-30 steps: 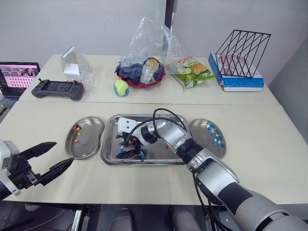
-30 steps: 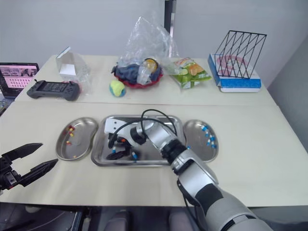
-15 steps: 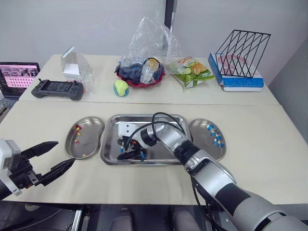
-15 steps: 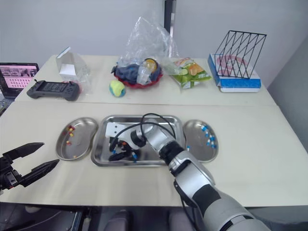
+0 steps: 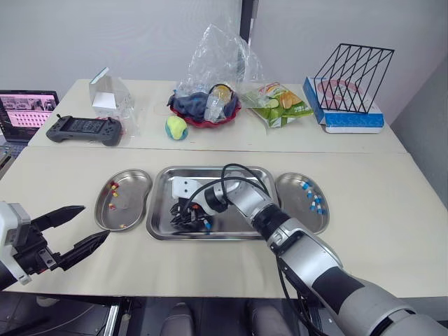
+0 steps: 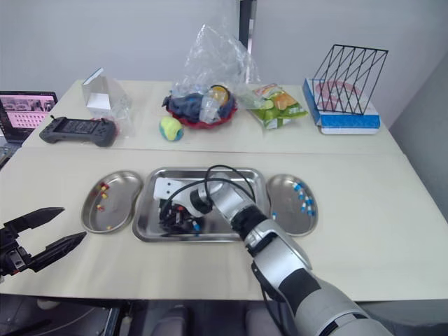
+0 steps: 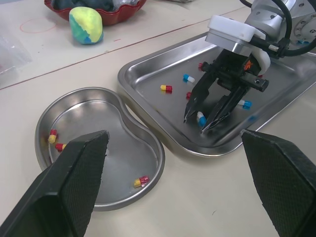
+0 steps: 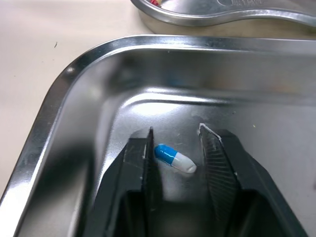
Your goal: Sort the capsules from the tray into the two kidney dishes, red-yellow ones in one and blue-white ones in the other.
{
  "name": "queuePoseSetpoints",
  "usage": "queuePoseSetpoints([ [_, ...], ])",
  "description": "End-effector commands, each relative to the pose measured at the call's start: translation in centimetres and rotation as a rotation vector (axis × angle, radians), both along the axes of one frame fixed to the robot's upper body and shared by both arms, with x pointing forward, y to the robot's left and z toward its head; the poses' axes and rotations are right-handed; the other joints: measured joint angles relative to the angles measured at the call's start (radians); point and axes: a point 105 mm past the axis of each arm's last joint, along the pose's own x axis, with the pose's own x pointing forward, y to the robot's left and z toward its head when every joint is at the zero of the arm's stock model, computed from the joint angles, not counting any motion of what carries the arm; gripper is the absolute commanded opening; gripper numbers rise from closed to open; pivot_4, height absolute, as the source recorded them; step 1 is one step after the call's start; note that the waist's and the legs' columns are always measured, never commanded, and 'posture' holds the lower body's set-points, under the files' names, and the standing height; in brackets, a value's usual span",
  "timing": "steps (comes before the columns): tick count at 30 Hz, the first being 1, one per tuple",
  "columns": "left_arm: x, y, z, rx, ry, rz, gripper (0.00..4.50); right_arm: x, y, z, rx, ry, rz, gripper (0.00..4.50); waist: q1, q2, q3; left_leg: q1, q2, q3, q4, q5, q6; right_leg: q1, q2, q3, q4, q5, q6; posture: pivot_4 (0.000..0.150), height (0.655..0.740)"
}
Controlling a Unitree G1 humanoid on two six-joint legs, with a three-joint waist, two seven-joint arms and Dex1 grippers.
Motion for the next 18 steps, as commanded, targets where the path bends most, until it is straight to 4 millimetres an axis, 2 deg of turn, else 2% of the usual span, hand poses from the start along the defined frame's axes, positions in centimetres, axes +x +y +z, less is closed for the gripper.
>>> queuePoseSetpoints([
  [1,0.03,-0.38,0.56,0.023,-0.017,-0.015,4.50,0.11,0.26,0.93,0.023,-0.022,0.010,1.51,0.000,0.000,0.000,0.000,0.000,0.000,0.000,0.000,0.000,0.000,0.000,0.000,0.000,0.000,0.000,0.150,0.7174],
  [13,0.23,-0.35,0.61,0.030,-0.020,-0.018,4.50,0.21,-0.18,0.44,0.002,-0.007,-0.002,1.51,0.000,0.000,0.000,0.000,0.000,0.000,0.000,0.000,0.000,0.000,0.000,0.000,0.000,0.000,0.000,0.150,0.7174],
  [18,0.34,-0.41,0.55,0.030,-0.019,-0.021,4.50,0.22,-0.10,0.60,0.004,0.004,-0.006,0.02,0.000,0.000,0.000,0.000,0.000,0.000,0.000,0.000,0.000,0.000,0.000,0.000,0.000,0.000,0.000,0.150,0.7174],
])
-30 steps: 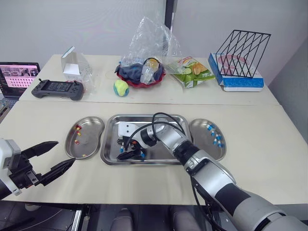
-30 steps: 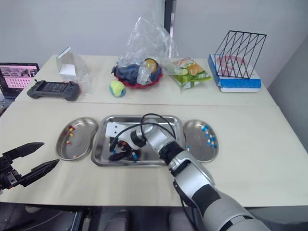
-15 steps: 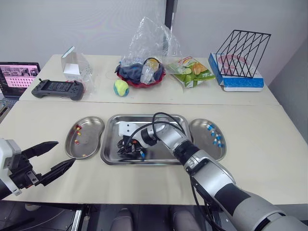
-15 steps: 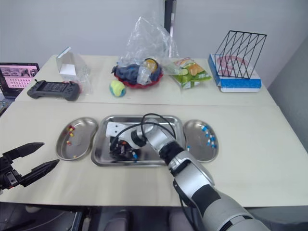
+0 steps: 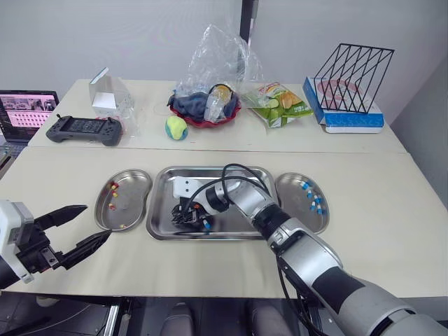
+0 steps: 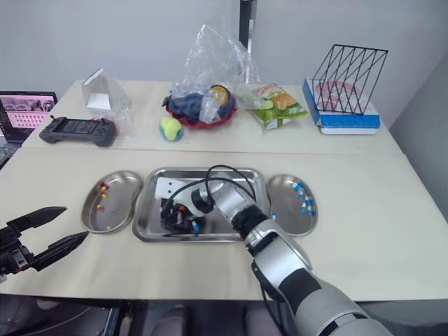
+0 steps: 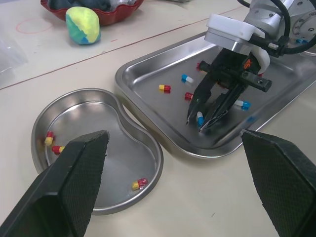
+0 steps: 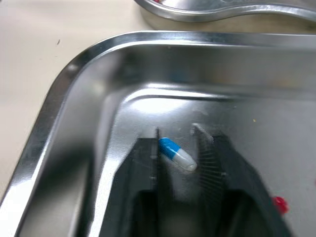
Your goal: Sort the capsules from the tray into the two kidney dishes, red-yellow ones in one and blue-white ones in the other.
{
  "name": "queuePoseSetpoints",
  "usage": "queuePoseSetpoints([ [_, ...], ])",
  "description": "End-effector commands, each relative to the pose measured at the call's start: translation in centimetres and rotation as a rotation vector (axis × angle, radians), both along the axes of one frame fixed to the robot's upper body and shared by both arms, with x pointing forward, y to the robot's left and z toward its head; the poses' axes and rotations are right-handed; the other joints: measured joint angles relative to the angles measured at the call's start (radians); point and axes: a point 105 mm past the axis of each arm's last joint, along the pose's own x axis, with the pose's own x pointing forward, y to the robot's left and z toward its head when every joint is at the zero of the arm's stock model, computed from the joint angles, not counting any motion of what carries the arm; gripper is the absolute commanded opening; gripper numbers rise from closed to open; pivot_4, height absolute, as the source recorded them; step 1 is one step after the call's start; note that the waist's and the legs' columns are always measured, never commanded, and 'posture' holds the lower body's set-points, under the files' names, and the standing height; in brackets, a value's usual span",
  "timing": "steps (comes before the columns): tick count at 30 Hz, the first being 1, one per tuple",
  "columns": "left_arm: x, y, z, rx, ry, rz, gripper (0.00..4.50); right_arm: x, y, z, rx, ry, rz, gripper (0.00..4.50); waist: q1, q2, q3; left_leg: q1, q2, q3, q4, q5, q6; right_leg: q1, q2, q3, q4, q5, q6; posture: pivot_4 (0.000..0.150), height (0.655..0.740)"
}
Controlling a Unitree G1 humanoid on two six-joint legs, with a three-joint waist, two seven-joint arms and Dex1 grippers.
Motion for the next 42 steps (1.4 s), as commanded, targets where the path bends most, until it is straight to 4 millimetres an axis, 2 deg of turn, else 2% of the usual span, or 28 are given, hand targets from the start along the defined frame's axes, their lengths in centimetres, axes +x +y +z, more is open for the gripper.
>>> queuePoseSetpoints([
  [1,0.2,-0.2,0.6,0.026,-0.020,-0.011,4.50,0.2,0.2,0.6,0.012,-0.004,-0.007,0.02,0.000,0.000,0.000,0.000,0.000,0.000,0.000,0.000,0.000,0.000,0.000,0.000,0.000,0.000,0.000,0.150,0.7174],
  [11,0.6,-0.4,0.9,0.005,-0.025,-0.024,4.50,0.0,0.4,2.1,0.050,0.008,0.003,0.02,0.000,0.000,0.000,0.000,0.000,0.000,0.000,0.000,0.000,0.000,0.000,0.000,0.000,0.000,0.000,0.150,0.7174],
  [16,0.6,-0.4,0.8,0.008,-0.018,-0.034,4.50,-0.4,0.2,4.4,0.150,0.089,0.003,0.02,0.001,0.000,0.000,0.000,0.000,0.000,0.000,0.000,0.000,0.000,0.000,0.000,0.000,0.000,0.000,0.150,0.7174],
  [21,1.2,-0.4,1.1,-0.004,-0.035,-0.057,4.50,0.4,-2.0,8.2,0.293,0.189,-0.061,0.02,0.005,0.000,0.000,0.000,0.000,-0.001,0.000,0.000,0.000,0.000,0.000,-0.001,0.000,0.000,0.000,0.150,0.7174],
  [25,1.5,-0.8,1.3,-0.037,-0.025,-0.100,4.50,2.6,-6.8,10.4,0.389,0.247,-0.195,0.02,0.010,0.000,0.000,-0.001,0.000,-0.001,0.000,0.000,0.000,0.000,0.000,-0.001,0.000,0.000,0.000,0.150,0.7174],
  [26,1.6,-0.8,1.3,-0.046,-0.018,-0.110,4.50,3.1,-8.1,10.6,0.397,0.243,-0.236,0.02,0.011,0.000,0.000,-0.001,0.000,-0.001,0.000,0.000,0.000,0.000,0.000,-0.001,-0.001,0.000,0.000,0.150,0.7174],
  [28,1.9,-1.1,1.3,-0.056,-0.011,-0.135,4.50,4.5,-11.9,10.7,0.420,0.221,-0.343,0.02,0.012,0.000,0.000,-0.001,0.000,0.000,0.000,0.000,0.000,0.000,0.000,-0.001,-0.001,0.000,0.000,0.150,0.7174],
  [30,2.3,-1.4,1.4,-0.068,-0.010,-0.157,4.50,4.9,-14.8,10.6,0.432,0.202,-0.393,0.02,0.013,0.000,0.000,-0.001,0.000,0.000,0.000,0.000,0.000,0.000,0.000,-0.001,-0.001,0.000,0.000,0.150,0.7174],
  [31,2.4,-1.5,1.4,-0.071,-0.009,-0.163,4.50,4.8,-15.5,10.5,0.429,0.195,-0.401,0.02,0.011,0.000,0.000,-0.001,0.000,0.000,0.000,0.000,0.000,0.000,0.000,-0.001,-0.002,0.000,0.000,0.150,0.7174],
  [33,2.7,-1.7,1.4,-0.072,-0.010,-0.177,4.50,4.9,-18.0,9.6,0.391,0.169,-0.455,0.02,0.004,0.000,0.000,-0.001,0.000,0.000,-0.001,0.000,0.000,0.000,0.000,-0.001,-0.003,0.000,0.000,0.150,0.7174],
  [35,2.9,-1.8,1.3,-0.073,-0.009,-0.186,4.50,4.9,-19.6,9.0,0.368,0.157,-0.493,0.02,-0.001,0.000,0.001,-0.001,0.000,0.000,-0.001,0.000,0.000,0.000,0.000,0.000,-0.003,0.000,0.000,0.150,0.7174],
  [39,3.4,-2.4,0.9,-0.079,0.019,-0.229,4.50,4.5,-25.5,7.1,0.261,0.097,-0.624,0.02,0.003,0.002,0.002,-0.001,0.000,0.000,-0.001,0.000,0.000,0.000,0.000,0.001,-0.004,0.000,0.000,0.150,0.7174],
  [42,4.1,-2.5,0.8,-0.074,0.024,-0.250,4.50,3.1,-27.2,5.1,0.170,0.115,-0.634,0.02,0.009,0.002,0.002,-0.001,0.000,0.000,-0.001,0.000,0.000,0.001,0.000,0.000,-0.005,0.000,0.000,0.150,0.7174],
])
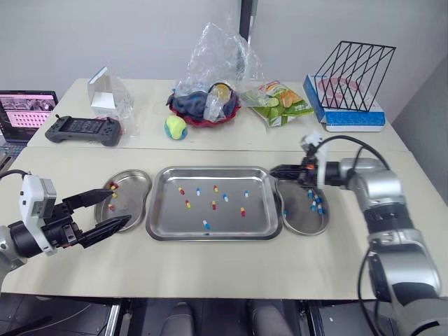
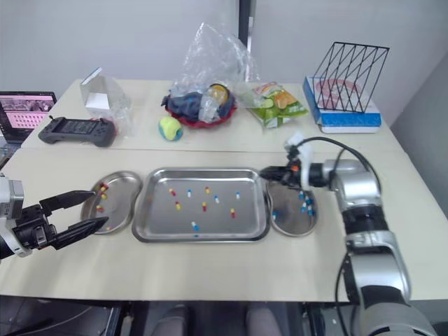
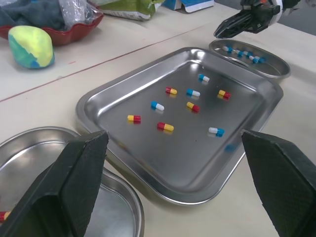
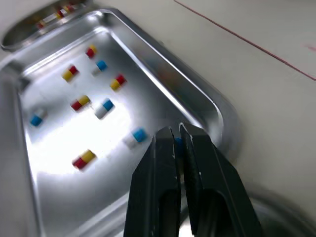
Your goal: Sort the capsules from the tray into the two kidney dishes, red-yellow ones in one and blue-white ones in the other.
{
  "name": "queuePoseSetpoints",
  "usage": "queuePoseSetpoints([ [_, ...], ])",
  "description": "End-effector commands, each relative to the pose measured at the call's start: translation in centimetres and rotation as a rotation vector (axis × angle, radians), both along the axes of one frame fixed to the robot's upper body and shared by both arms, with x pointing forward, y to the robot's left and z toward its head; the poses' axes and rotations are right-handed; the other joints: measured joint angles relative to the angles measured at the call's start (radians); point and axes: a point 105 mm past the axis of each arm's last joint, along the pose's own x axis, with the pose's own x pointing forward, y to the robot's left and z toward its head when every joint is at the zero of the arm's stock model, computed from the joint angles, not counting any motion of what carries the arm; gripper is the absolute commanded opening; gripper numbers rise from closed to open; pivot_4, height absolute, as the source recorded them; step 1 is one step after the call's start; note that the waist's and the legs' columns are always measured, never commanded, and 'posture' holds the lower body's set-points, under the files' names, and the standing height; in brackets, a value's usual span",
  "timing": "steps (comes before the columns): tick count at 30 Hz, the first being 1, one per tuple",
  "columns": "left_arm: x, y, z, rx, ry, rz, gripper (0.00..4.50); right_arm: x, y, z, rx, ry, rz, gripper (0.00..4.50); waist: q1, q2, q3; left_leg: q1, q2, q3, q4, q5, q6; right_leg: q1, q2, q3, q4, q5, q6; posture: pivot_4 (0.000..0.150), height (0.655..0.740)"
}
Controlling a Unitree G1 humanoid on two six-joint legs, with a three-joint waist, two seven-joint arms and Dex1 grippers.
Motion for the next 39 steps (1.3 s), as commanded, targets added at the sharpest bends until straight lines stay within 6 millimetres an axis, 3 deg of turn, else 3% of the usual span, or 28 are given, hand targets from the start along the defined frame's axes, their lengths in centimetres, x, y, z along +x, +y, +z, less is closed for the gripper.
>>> queuePoseSetpoints([
  [1,0.5,-0.3,0.5,0.015,-0.008,-0.035,4.50,-1.4,-0.6,-0.5,-0.056,-0.010,0.042,0.02,0.001,0.000,0.000,0.000,0.000,0.000,0.000,0.000,0.000,0.000,0.000,0.000,0.000,0.000,0.000,0.150,0.7174],
  [9,0.8,-0.2,0.5,0.012,0.003,-0.055,4.50,-2.3,-2.8,-0.9,-0.073,-0.015,-0.062,0.02,-0.003,0.002,0.002,0.001,0.000,0.000,0.000,0.000,0.000,0.000,0.000,0.001,0.001,0.000,0.000,0.150,0.7174],
  [14,1.3,-0.3,0.3,0.013,0.000,-0.063,4.50,-3.5,-2.3,0.3,-0.020,-0.010,-0.011,1.74,0.001,0.002,0.002,0.000,0.000,0.000,0.001,0.000,0.000,0.001,0.000,0.001,0.000,0.000,0.000,0.150,0.7174],
  [22,1.8,0.0,0.2,0.021,-0.008,-0.056,4.50,-2.9,-5.7,3.9,-0.011,-0.084,-0.072,4.46,0.006,0.003,0.002,0.000,0.000,0.000,0.001,0.000,0.000,0.001,0.000,0.000,0.000,0.000,0.000,0.150,0.7174],
  [27,2.0,1.4,0.5,0.036,-0.044,0.005,4.50,-2.7,-7.7,5.7,0.016,-0.181,-0.116,4.46,0.005,0.003,0.002,0.001,0.000,0.000,0.001,0.000,0.000,0.001,0.000,0.000,0.000,0.000,0.000,0.150,0.7174],
  [29,1.4,2.6,0.0,0.062,-0.026,0.027,4.50,-2.9,-9.6,5.9,-0.020,-0.210,-0.155,4.46,0.004,0.004,0.002,0.001,0.000,0.000,0.001,0.000,0.000,0.001,0.000,0.001,0.000,0.000,0.000,0.150,0.7174],
  [31,0.8,7.1,-0.7,0.076,-0.016,0.181,4.50,-3.3,-13.4,6.0,-0.054,-0.289,-0.278,4.46,0.004,0.005,0.003,0.000,0.000,0.001,0.001,0.000,0.000,0.000,0.000,0.001,0.000,0.000,0.000,0.150,0.7174],
  [33,-0.1,10.3,-1.4,0.099,0.004,0.287,4.50,-3.7,-15.8,5.7,-0.065,-0.336,-0.370,4.46,0.004,0.005,0.003,0.001,0.000,0.001,0.000,0.000,0.000,0.000,0.000,0.001,-0.001,0.000,-0.001,0.150,0.7174],
  [39,-0.6,12.2,-1.8,0.085,-0.011,0.347,4.50,-3.8,-17.9,4.1,-0.035,-0.387,-0.485,4.46,0.000,0.005,0.003,0.002,0.000,0.001,0.000,0.000,0.000,0.002,0.000,0.001,0.001,-0.001,-0.001,0.150,0.7174],
])
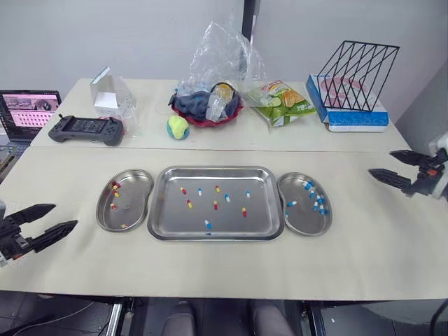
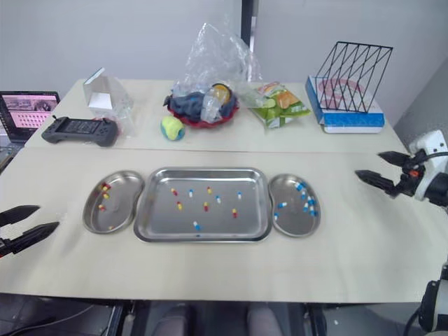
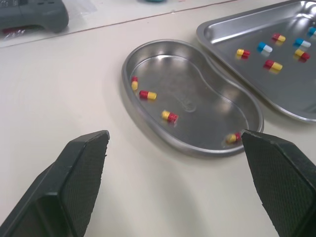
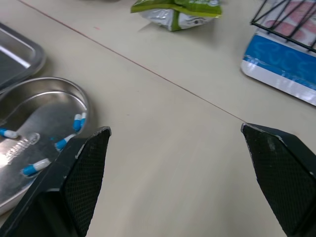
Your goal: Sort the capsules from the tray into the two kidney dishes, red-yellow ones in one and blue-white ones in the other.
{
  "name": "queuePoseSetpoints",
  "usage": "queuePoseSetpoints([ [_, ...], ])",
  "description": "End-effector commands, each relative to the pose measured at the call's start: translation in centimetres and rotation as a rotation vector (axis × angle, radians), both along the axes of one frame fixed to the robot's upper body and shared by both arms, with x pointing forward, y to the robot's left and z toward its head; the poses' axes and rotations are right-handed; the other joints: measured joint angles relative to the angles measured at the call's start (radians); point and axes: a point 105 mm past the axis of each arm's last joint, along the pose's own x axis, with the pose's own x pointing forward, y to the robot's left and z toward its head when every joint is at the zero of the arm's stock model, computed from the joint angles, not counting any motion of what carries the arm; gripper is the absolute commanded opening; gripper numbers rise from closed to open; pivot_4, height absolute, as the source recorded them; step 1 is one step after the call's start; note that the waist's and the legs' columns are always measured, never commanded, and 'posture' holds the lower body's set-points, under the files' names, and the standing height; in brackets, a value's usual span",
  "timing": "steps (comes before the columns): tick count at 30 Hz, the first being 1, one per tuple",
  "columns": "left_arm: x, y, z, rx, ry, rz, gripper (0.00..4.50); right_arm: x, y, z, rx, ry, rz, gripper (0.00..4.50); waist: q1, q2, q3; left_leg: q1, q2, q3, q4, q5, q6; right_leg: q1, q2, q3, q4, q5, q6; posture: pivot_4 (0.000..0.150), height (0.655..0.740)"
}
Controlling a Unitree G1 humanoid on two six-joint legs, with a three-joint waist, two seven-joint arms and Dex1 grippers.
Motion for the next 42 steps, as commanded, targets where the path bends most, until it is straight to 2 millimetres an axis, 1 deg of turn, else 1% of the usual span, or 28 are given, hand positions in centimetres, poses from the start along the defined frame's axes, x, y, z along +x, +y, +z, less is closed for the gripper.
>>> queuePoseSetpoints([
  [1,-0.1,0.7,0.9,0.024,-0.054,0.013,4.50,-0.3,-0.9,-0.1,-0.001,-0.055,-0.040,4.46,0.000,0.000,0.000,0.001,0.000,0.000,0.000,0.000,0.000,0.000,0.000,0.000,0.001,0.000,0.000,0.150,0.7174],
  [3,-0.2,0.5,0.6,0.025,-0.048,0.004,4.50,-0.5,-0.8,-0.9,0.015,-0.044,-0.042,4.46,0.000,0.000,0.000,0.001,0.000,0.000,0.000,0.000,0.000,0.000,0.000,0.000,0.002,0.000,0.000,0.150,0.7174],
  [9,-0.2,0.4,0.9,0.008,-0.061,0.019,4.50,-0.7,-0.4,-2.1,0.035,-0.010,-0.027,4.46,-0.002,0.001,0.000,0.000,0.000,0.000,0.000,0.000,0.000,0.000,0.000,0.001,0.002,0.000,0.000,0.150,0.7174],
  [16,0.2,0.9,1.7,0.033,-0.085,0.037,4.50,-0.7,-0.2,-2.4,0.045,0.033,-0.019,4.46,-0.001,0.001,0.000,0.001,0.000,0.000,0.000,0.000,0.000,0.000,0.000,0.001,0.002,0.000,0.000,0.150,0.7174],
  [22,1.0,0.9,2.0,0.033,-0.080,0.037,4.50,-0.9,0.6,-1.7,0.099,0.033,0.017,4.46,-0.001,0.001,0.000,0.000,0.000,0.000,0.000,0.000,0.000,0.000,0.000,0.000,0.002,0.000,0.000,0.150,0.7174],
  [23,1.6,0.8,1.7,0.028,-0.036,0.043,4.50,-1.1,1.3,-1.4,0.126,0.042,0.052,4.46,-0.001,0.001,0.000,0.001,0.000,0.000,0.000,0.000,0.000,0.000,0.000,0.000,0.002,0.000,0.000,0.150,0.7174],
  [26,3.2,-1.7,2.3,0.078,0.011,-0.081,4.50,-3.1,4.3,-0.6,0.157,0.109,0.219,4.46,0.009,0.001,0.000,0.000,0.000,-0.001,0.000,0.000,0.000,0.000,0.000,0.000,0.003,0.000,0.000,0.150,0.7174],
  [27,3.6,-2.2,2.6,0.096,0.007,-0.106,4.50,-3.6,5.0,-0.5,0.156,0.118,0.243,4.46,0.014,0.001,0.000,0.000,0.000,-0.001,0.001,0.000,0.000,0.000,0.000,0.000,0.003,0.000,0.000,0.150,0.7174],
  [30,5.6,-4.0,3.6,0.126,-0.015,-0.161,4.50,-5.2,6.9,0.1,0.173,0.123,0.302,4.46,0.024,0.001,0.000,0.000,0.000,-0.001,0.001,0.000,0.000,0.000,0.000,0.000,0.003,0.000,0.000,0.150,0.7174],
  [31,6.5,-4.7,3.9,0.116,-0.021,-0.163,4.50,-5.7,7.4,0.3,0.172,0.123,0.315,4.46,0.025,0.001,0.000,0.000,0.000,-0.001,0.002,0.000,0.000,0.000,0.000,0.000,0.004,0.000,0.000,0.150,0.7174],
  [33,7.9,-6.3,4.0,0.163,-0.052,-0.190,4.50,-6.3,8.3,0.5,0.143,0.116,0.318,4.46,0.029,0.001,0.000,0.000,-0.001,-0.002,0.002,0.000,0.000,0.000,0.000,0.000,0.004,0.000,0.000,0.150,0.7174],
  [35,9.9,-8.2,4.6,0.226,-0.129,-0.219,4.50,-7.3,9.7,1.5,0.139,0.097,0.343,4.46,0.030,0.001,0.000,0.000,-0.001,-0.001,0.003,0.000,0.000,0.001,0.000,0.000,0.004,0.000,0.000,0.150,0.7174],
  [36,10.5,-8.8,5.0,0.241,-0.157,-0.226,4.50,-7.7,10.3,1.8,0.144,0.094,0.353,4.46,0.033,0.001,0.000,0.000,-0.001,-0.002,0.003,0.000,0.000,0.001,0.000,0.000,0.004,0.000,0.000,0.150,0.7174],
  [38,11.5,-9.1,4.7,0.338,-0.170,-0.250,4.50,-8.4,11.1,2.1,0.130,0.093,0.362,4.46,0.034,0.000,0.000,-0.001,-0.001,-0.002,0.003,0.000,0.000,0.000,0.000,0.000,0.005,0.000,0.000,0.150,0.7174],
  [40,12.4,-9.3,4.1,0.372,-0.098,-0.287,4.50,-9.2,11.6,2.3,0.125,0.098,0.363,4.46,0.028,0.000,-0.001,-0.001,-0.001,-0.002,0.003,0.000,0.000,0.000,0.001,0.000,0.005,0.000,0.000,0.150,0.7174],
  [42,12.8,-10.1,3.9,0.341,-0.039,-0.356,4.50,-9.8,12.0,2.3,0.128,0.103,0.361,4.46,0.027,0.000,-0.001,-0.001,-0.001,-0.003,0.003,0.000,0.000,0.000,0.001,0.000,0.005,0.000,0.000,0.150,0.7174],
])
